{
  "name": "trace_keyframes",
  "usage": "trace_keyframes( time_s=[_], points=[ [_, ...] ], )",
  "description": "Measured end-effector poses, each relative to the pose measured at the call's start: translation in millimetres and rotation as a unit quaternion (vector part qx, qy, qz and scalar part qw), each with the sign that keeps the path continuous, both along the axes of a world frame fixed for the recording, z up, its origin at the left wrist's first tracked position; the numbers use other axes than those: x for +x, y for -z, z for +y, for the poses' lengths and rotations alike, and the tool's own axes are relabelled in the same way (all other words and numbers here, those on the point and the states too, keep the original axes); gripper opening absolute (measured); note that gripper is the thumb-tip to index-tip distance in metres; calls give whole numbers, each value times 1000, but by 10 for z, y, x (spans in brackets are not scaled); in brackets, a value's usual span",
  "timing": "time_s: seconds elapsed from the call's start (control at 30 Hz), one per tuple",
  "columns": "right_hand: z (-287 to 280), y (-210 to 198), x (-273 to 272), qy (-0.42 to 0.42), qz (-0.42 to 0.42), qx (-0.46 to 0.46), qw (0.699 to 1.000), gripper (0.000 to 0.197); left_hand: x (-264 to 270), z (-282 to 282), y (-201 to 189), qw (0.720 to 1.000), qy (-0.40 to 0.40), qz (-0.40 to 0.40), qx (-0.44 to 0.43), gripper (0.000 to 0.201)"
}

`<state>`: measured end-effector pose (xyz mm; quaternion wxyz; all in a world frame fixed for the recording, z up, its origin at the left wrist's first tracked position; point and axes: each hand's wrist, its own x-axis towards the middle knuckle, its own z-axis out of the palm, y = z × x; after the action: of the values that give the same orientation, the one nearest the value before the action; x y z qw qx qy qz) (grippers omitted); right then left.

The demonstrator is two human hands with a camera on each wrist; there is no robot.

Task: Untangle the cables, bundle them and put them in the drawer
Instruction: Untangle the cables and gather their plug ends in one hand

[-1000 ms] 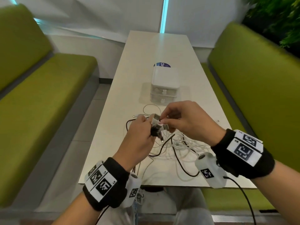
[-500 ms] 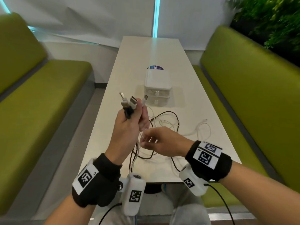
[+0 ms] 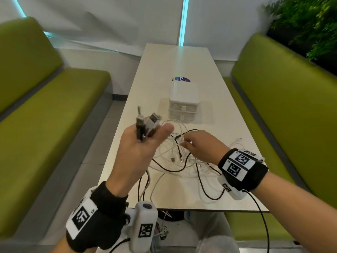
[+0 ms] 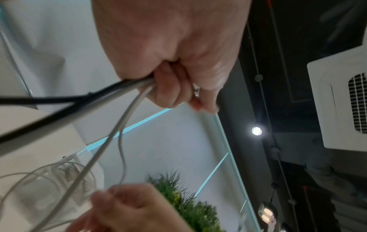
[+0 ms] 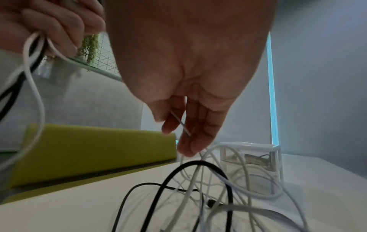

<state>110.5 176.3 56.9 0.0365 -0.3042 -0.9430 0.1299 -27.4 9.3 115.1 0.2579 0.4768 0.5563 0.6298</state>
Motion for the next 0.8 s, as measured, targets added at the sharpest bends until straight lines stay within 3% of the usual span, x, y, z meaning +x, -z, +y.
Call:
trace_keyframes(
  time_s=[0.17, 0.27, 0.4, 0.5, 0.57, 0.63, 0.7, 0.73, 0.8],
  points=[
    [-77, -82, -66, -10, 75, -48, 996, 27, 51, 302, 302, 988, -40, 106, -101, 17],
    [-67, -48, -31, -13, 83, -39, 996, 25, 170, 418, 463, 975, -56, 174, -128, 25],
    [-10, 1, 58, -22, 64, -10, 998, 25, 259, 457, 531, 974, -56, 188, -111, 25],
    [-7, 40, 69, -37, 60, -20, 997, 24, 220, 478, 556, 986, -27, 121, -111, 32],
    [20, 104, 90, -32, 72, -40, 996, 34, 187, 420, 470, 995, 4, 40, -91, 33],
    [46, 191, 130, 6, 66, -84, 994, 39, 137, 313, 266, 992, 46, -107, -46, 25],
    [55, 295, 154, 44, 40, -136, 989, 40, 58, 207, 18, 967, 101, -234, 11, 26],
    [49, 330, 154, 49, 31, -152, 987, 40, 23, 158, -87, 958, 128, -256, 32, 26],
    [37, 357, 122, 47, 27, -165, 985, 41, 4, 100, -209, 961, 162, -222, 36, 23]
  ],
)
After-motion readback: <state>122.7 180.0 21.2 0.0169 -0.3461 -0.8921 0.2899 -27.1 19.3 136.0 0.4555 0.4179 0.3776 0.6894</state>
